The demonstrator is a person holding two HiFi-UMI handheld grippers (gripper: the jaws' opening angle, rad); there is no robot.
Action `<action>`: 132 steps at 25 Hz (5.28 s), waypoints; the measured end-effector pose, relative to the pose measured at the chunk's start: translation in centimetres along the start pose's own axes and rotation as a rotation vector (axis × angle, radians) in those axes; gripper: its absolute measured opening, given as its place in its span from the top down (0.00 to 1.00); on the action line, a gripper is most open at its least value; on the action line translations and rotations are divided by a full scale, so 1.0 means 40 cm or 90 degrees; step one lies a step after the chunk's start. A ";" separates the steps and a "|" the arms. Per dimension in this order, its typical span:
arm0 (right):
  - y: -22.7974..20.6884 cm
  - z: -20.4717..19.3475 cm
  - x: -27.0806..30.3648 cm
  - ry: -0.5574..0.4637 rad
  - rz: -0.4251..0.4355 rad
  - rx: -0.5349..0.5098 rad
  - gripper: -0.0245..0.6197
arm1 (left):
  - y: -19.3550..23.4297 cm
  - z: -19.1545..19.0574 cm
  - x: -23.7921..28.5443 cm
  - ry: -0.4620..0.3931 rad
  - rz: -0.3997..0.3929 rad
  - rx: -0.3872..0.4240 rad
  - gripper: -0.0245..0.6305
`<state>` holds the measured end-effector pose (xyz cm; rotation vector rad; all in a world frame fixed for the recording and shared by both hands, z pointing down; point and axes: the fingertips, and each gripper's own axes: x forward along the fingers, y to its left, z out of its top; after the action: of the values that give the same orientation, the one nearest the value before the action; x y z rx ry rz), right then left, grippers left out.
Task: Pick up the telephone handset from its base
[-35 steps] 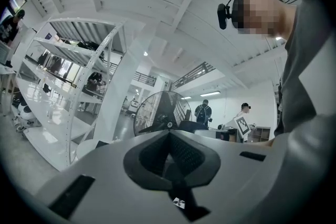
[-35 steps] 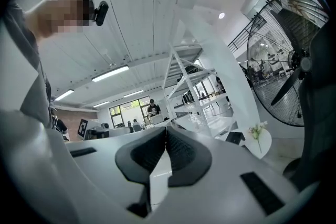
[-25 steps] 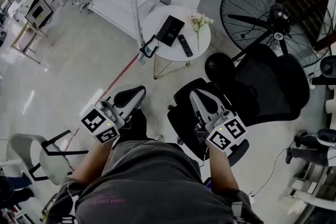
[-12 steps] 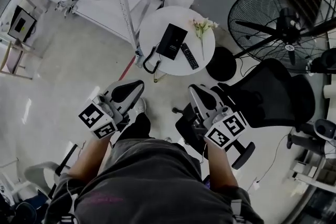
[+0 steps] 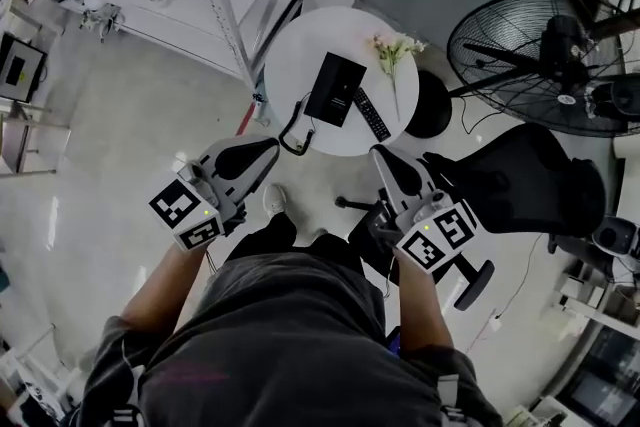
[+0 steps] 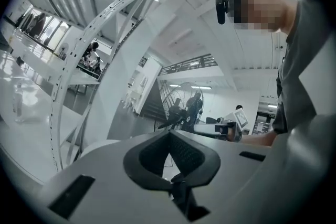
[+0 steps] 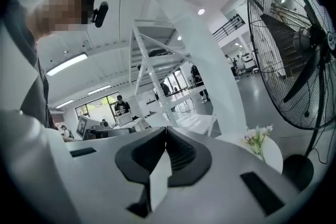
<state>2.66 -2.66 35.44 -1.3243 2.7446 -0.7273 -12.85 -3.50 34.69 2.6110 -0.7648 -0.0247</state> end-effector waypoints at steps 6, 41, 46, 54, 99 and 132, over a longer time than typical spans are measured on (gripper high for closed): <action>-0.051 -0.010 0.065 0.011 -0.016 0.020 0.93 | 0.076 -0.004 0.062 0.016 -0.014 -0.014 0.94; -0.440 -0.228 0.261 0.157 0.042 0.079 0.93 | 0.503 -0.474 0.457 0.201 0.091 -0.094 0.94; -0.472 -0.259 0.263 0.172 0.033 0.082 0.93 | 0.547 -0.550 0.501 0.241 0.083 -0.095 0.87; -0.508 -0.316 0.254 0.190 0.016 0.105 0.93 | 0.591 -0.638 0.536 0.293 0.052 -0.117 0.75; -0.458 -0.265 0.218 0.164 -0.001 0.094 0.93 | 0.493 -0.497 0.509 0.187 -0.026 -0.206 0.84; -0.178 0.153 0.100 -0.035 -0.007 -0.055 0.93 | 0.118 0.127 0.194 -0.047 -0.049 -0.054 0.84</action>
<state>6.58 -11.89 33.66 -1.3550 2.7565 -0.5704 -9.35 -13.09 32.69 2.5694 -0.6732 -0.1740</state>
